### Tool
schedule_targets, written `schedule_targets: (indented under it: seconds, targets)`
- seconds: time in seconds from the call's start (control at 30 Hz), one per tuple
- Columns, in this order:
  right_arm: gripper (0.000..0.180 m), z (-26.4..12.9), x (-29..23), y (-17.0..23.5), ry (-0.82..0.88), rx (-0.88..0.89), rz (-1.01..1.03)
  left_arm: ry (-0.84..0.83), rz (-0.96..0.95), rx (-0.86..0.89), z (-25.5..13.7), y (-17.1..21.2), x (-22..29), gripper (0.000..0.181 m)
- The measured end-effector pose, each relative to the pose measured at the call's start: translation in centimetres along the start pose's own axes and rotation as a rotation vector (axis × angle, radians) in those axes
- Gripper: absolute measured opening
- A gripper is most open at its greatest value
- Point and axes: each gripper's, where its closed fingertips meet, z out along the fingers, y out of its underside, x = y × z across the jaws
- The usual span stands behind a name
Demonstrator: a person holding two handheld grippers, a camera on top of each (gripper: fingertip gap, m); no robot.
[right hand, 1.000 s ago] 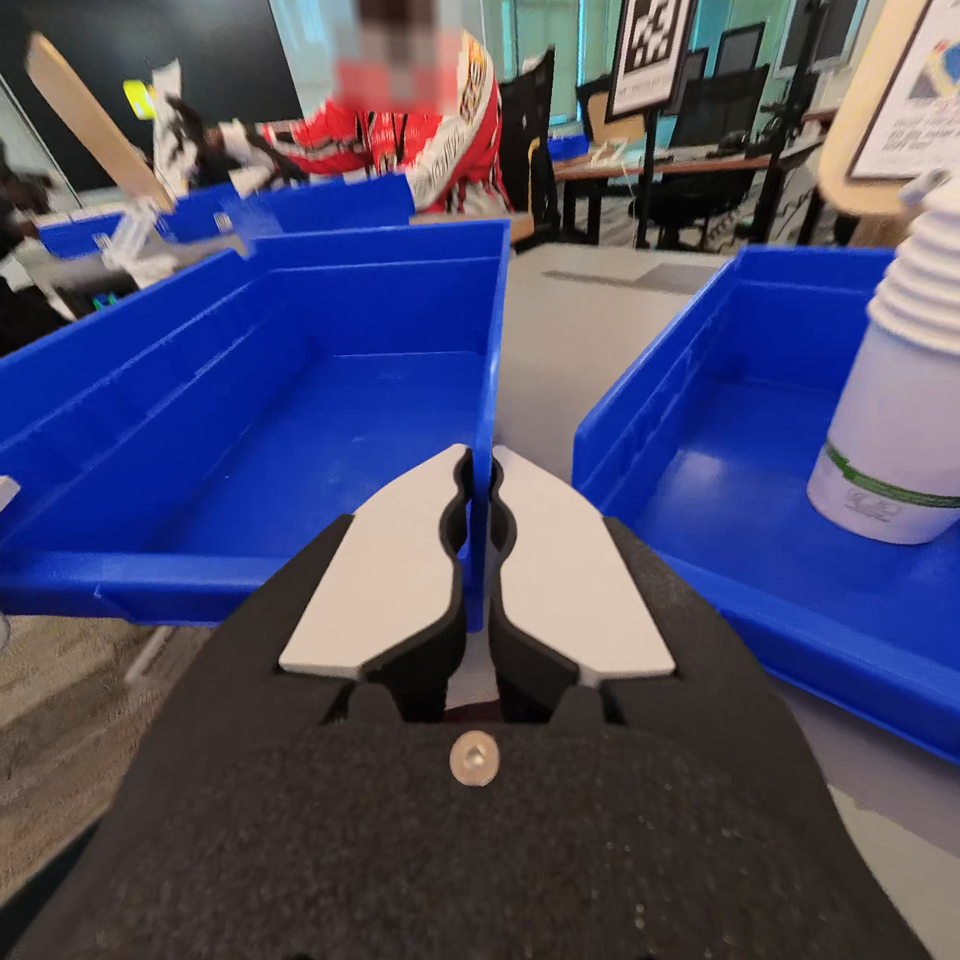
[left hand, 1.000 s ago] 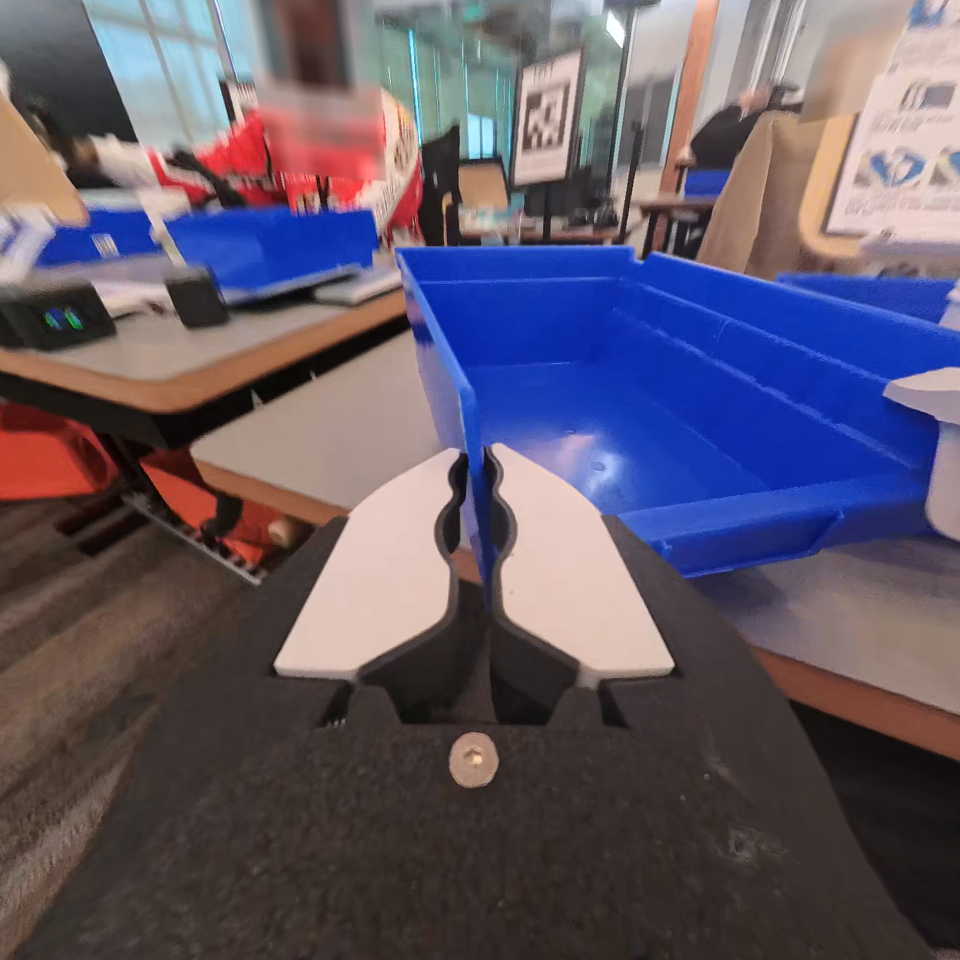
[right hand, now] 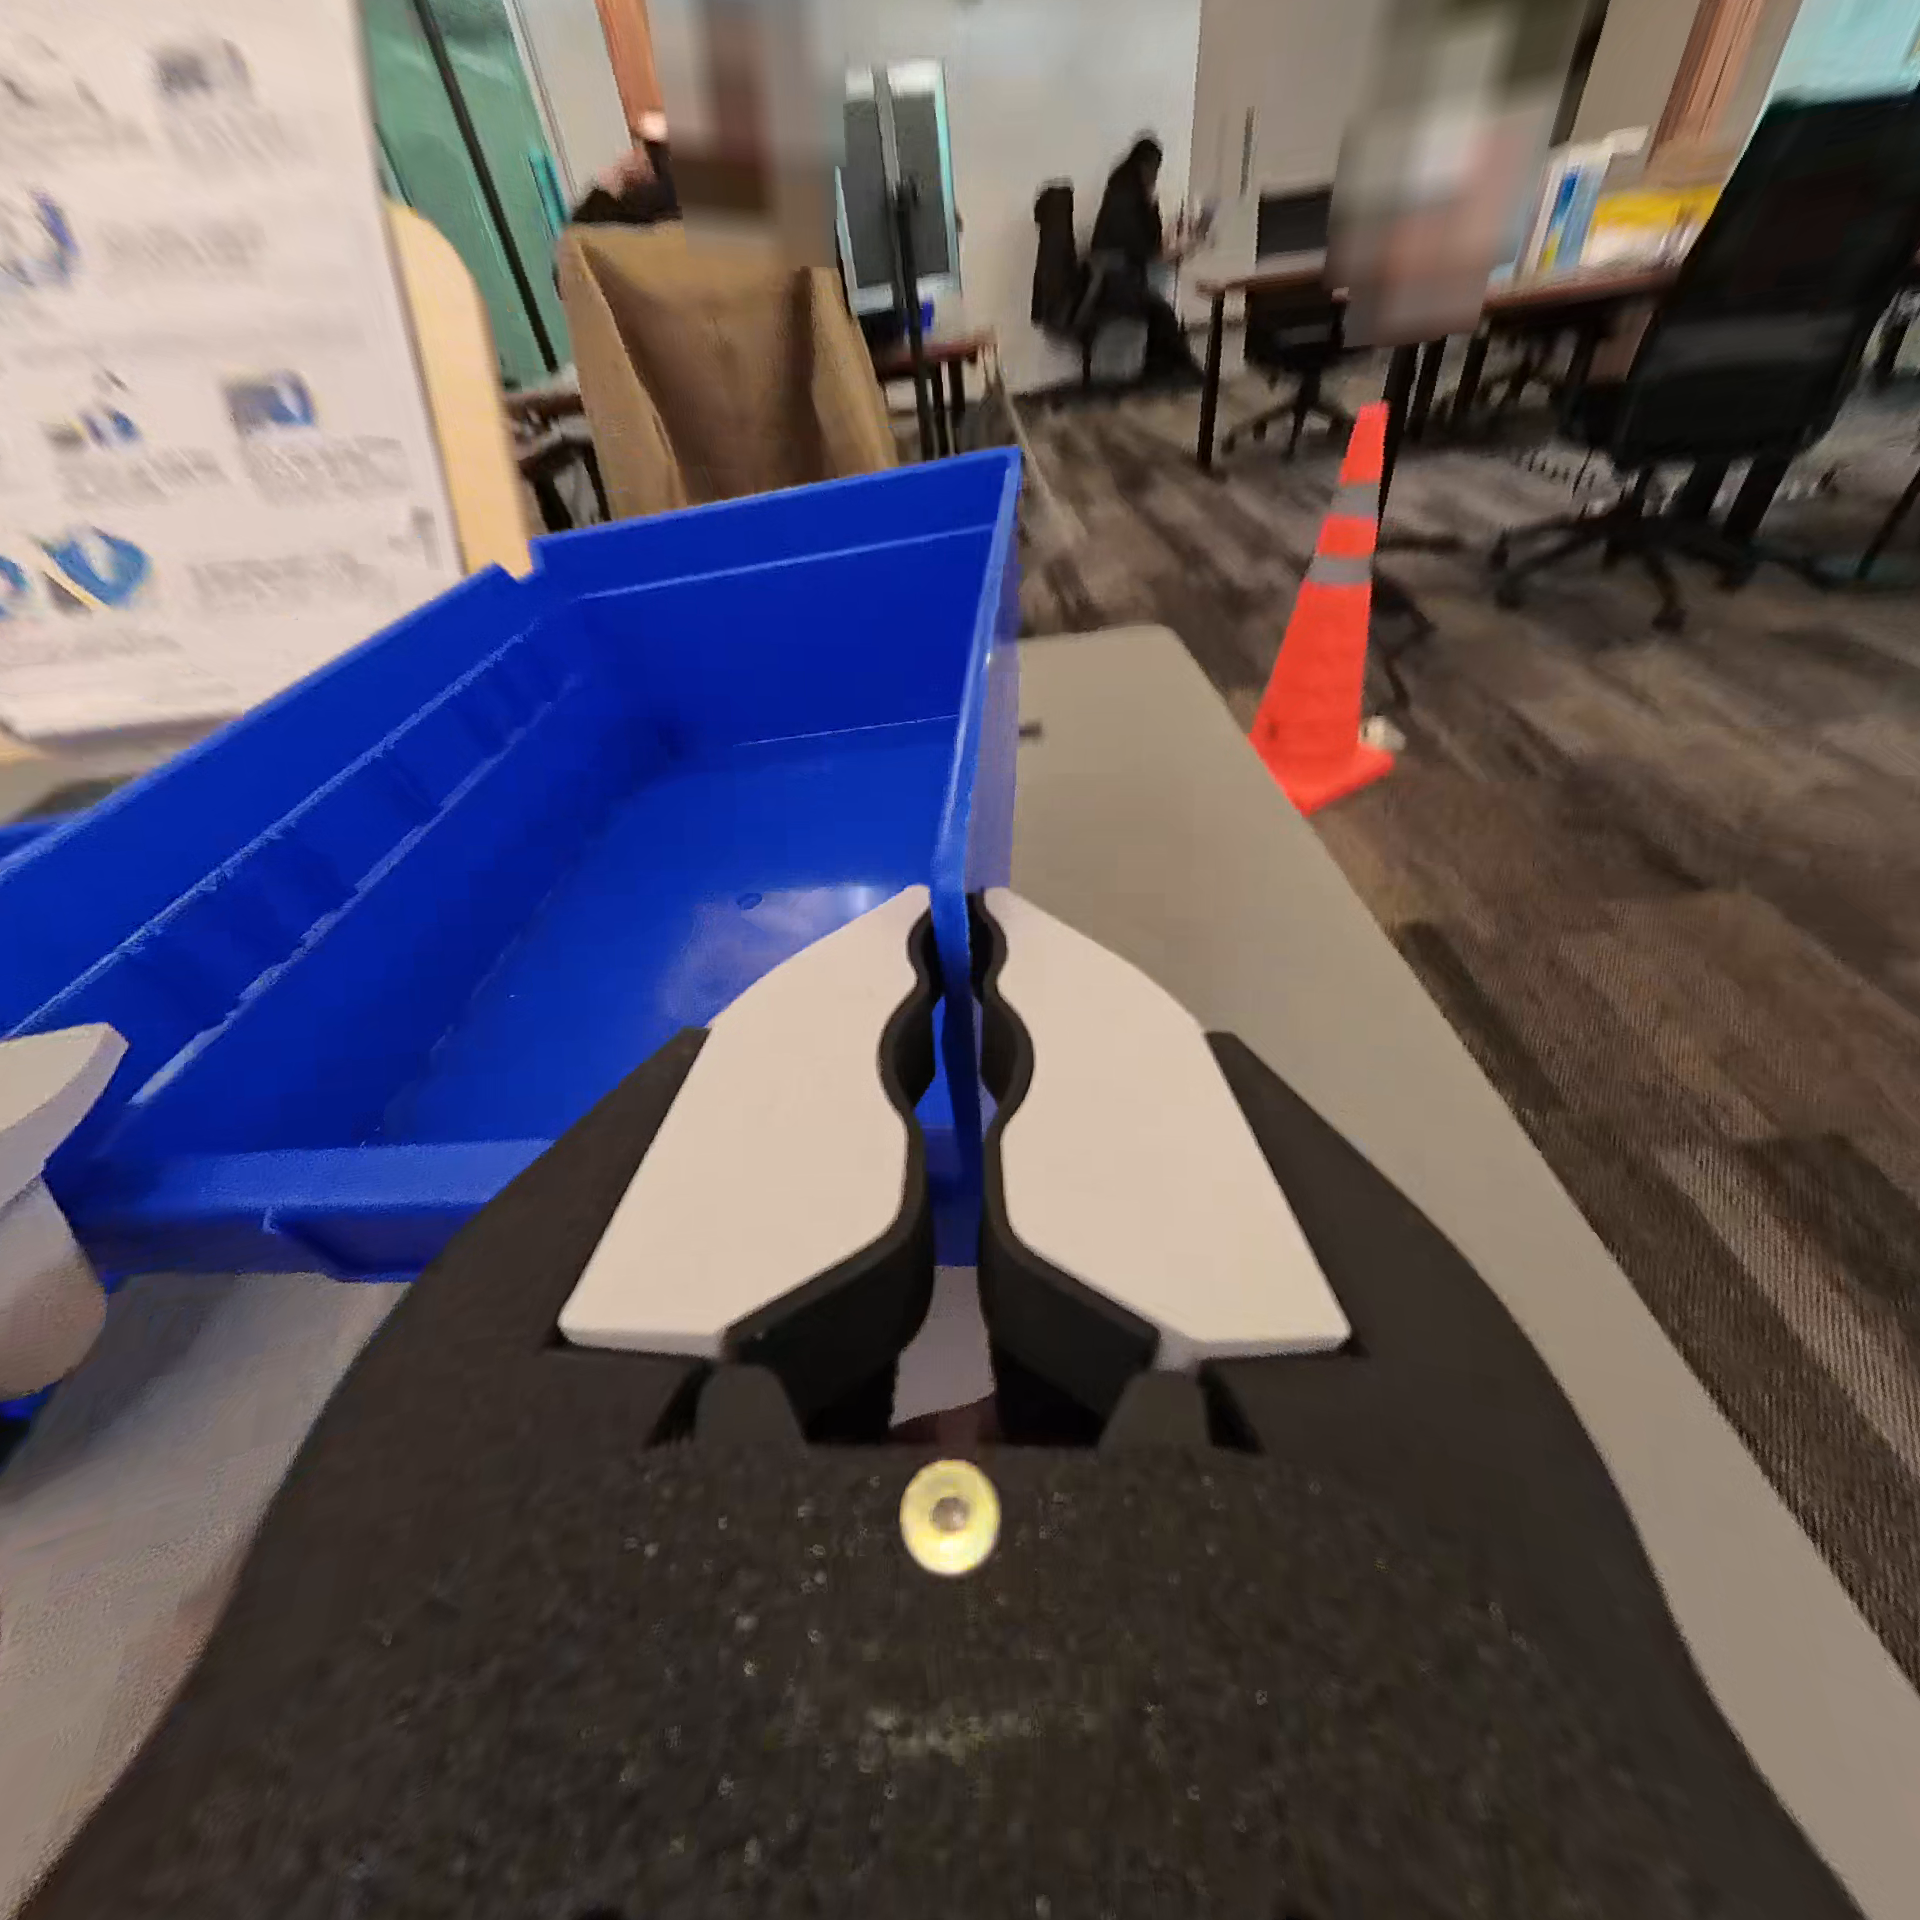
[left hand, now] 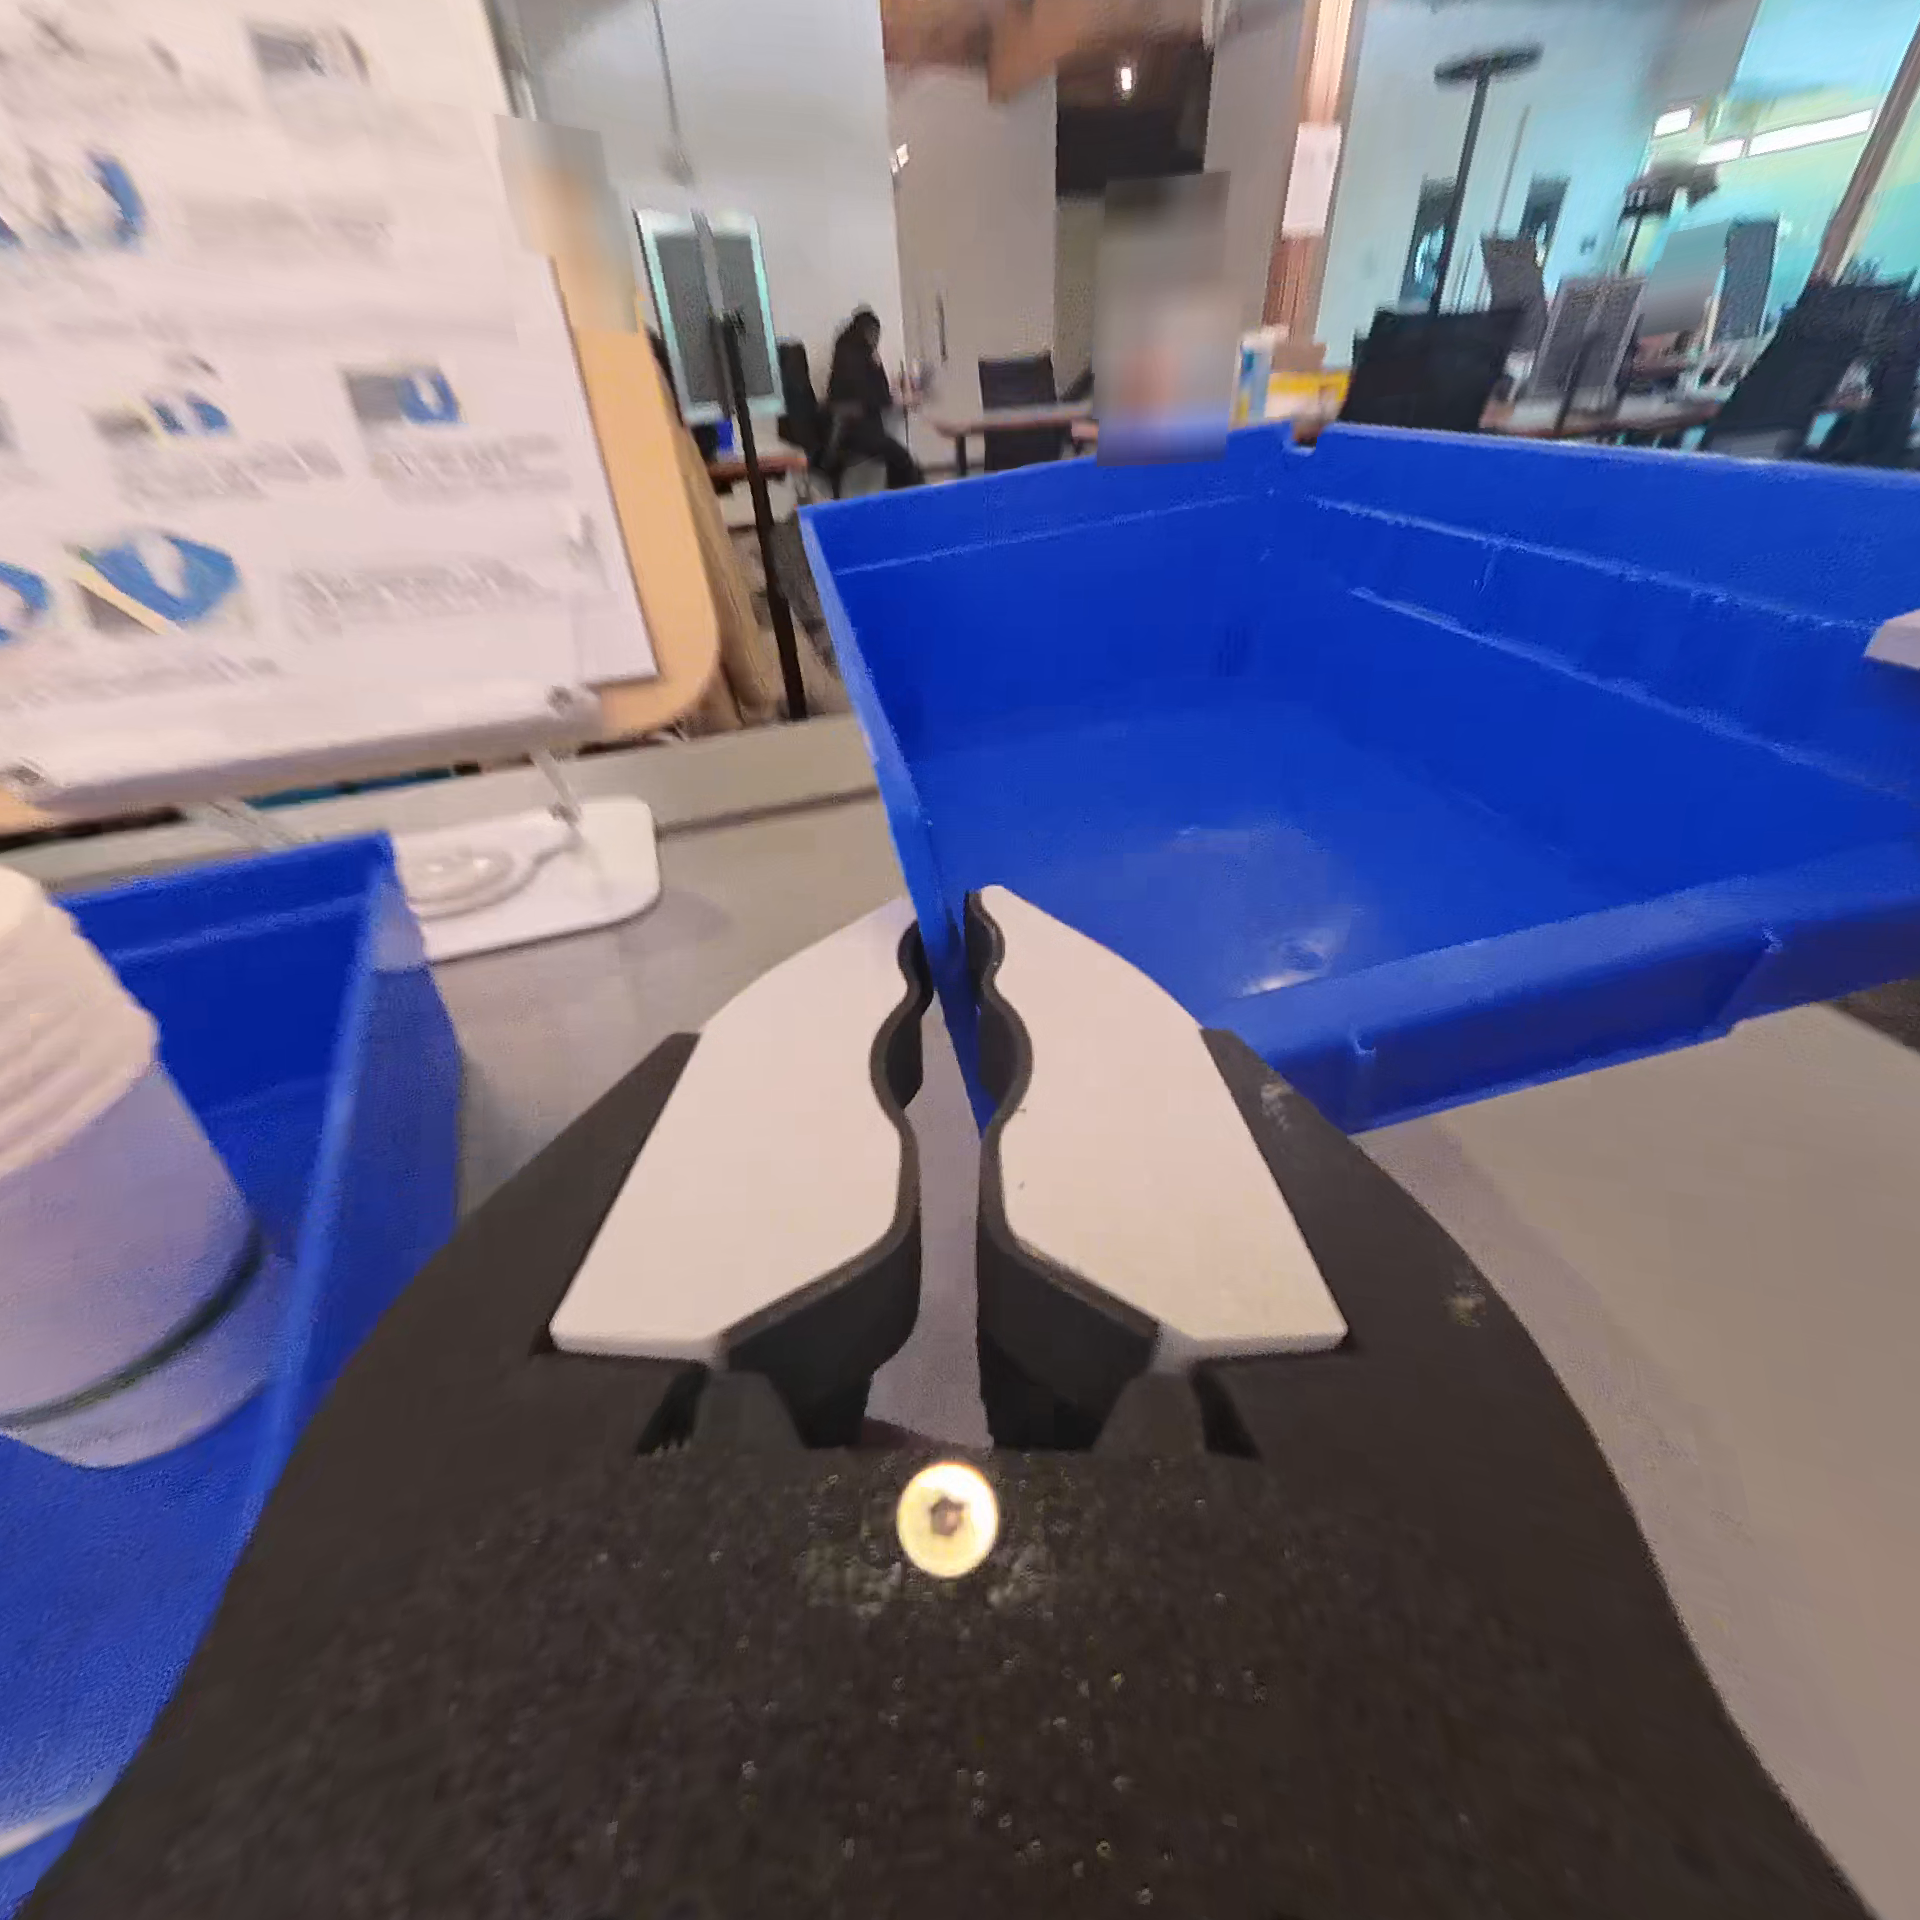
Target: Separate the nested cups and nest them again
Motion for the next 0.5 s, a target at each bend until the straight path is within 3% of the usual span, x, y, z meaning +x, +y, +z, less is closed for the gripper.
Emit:
schedule_targets:
  seconds: [0.17,0.37,0.5]
  targets:
    - [0.004,3.7,2.8,5.4,-0.059,-0.116,0.049,-0.011,0.056,-0.125,2.5,5.0,2.1,0.005]
    - [0.003,5.2,5.8,8.2,-0.006,-0.143,0.08,0.059,0.096,-0.243,3.8,8.5,4.6,0.009]
    - [0.004,5.5,5.8,9.5,-0.003,-0.162,0.091,0.108,0.053,-0.314,3.9,9.9,5.3,0.029]
